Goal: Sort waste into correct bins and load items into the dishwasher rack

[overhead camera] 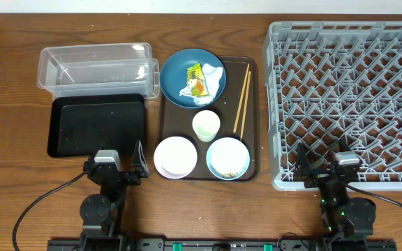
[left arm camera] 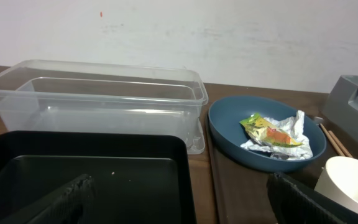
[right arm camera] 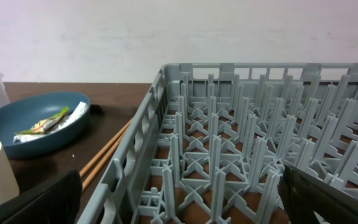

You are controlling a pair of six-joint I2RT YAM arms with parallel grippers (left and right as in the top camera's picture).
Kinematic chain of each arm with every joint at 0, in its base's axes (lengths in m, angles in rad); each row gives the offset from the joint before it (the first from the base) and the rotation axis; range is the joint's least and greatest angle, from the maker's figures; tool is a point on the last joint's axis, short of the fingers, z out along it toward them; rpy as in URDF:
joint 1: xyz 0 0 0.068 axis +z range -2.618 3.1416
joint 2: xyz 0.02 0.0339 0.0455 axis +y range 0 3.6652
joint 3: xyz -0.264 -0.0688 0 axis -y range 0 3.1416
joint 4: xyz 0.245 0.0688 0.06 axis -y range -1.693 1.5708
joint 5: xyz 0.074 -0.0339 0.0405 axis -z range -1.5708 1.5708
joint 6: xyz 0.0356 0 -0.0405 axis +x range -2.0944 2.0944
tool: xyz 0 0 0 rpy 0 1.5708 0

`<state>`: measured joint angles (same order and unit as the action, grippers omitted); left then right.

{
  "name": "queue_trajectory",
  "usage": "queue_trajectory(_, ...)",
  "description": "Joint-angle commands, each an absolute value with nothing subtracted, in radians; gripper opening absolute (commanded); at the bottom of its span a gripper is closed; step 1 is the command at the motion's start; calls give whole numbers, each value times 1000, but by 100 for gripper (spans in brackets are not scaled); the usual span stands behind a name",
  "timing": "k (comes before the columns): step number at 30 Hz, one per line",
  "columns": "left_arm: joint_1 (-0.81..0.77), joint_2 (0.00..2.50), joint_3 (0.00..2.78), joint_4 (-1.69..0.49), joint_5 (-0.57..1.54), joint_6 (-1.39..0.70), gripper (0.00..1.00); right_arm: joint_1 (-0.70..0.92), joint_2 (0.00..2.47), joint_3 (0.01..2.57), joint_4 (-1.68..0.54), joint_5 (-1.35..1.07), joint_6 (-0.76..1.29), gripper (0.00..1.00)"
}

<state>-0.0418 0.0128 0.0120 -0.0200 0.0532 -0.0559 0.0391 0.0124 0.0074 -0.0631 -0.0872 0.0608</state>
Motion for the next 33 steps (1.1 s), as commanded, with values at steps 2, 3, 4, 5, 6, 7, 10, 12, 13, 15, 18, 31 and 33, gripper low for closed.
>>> queue_trajectory(2, -37, 4, 4, -67, 48, -65, 90, 47, 6, 6, -63, -95, 74, 99)
queue_trajectory(3, -37, 4, 4, -67, 48, -65, 90, 47, 6, 6, -64, -95, 74, 99)
queue_trajectory(4, -37, 4, 4, -67, 48, -65, 90, 47, 6, 6, -64, -96, 74, 99)
queue_trajectory(5, -37, 4, 4, -67, 48, -65, 90, 47, 6, 6, -64, -95, 74, 99)
queue_trajectory(6, -37, 4, 4, -67, 48, -65, 90, 47, 6, 6, -64, -95, 74, 99)
queue_trajectory(7, -37, 4, 4, -67, 48, -65, 90, 47, 6, 6, -64, -95, 74, 99)
queue_trajectory(10, -37, 4, 4, -67, 49, -65, 90, 47, 6, 6, -59, -94, 73, 99)
queue_trajectory(12, -37, 4, 4, -67, 52, -65, 90, 47, 6, 6, -56, -96, 75, 99)
queue_trajectory(13, -37, 4, 4, -67, 51, -65, 90, 47, 6, 6, -56, -107, 75, 99)
queue_trajectory(15, -37, 4, 4, -67, 52, -65, 90, 47, 6, 6, -44, -134, 74, 99)
queue_trajectory(18, -37, 4, 4, -43, 59, -65, 90, 47, 6, 6, -2, -157, 63, 99)
queue_trajectory(31, -37, 110, 173, 6, 129, -49, 90, 47, 162, 221, 11, -245, -25, 99)
queue_trajectory(33, -37, 178, 241, -1, 162, -45, 90, 47, 247, 297, -3, -279, -47, 99)
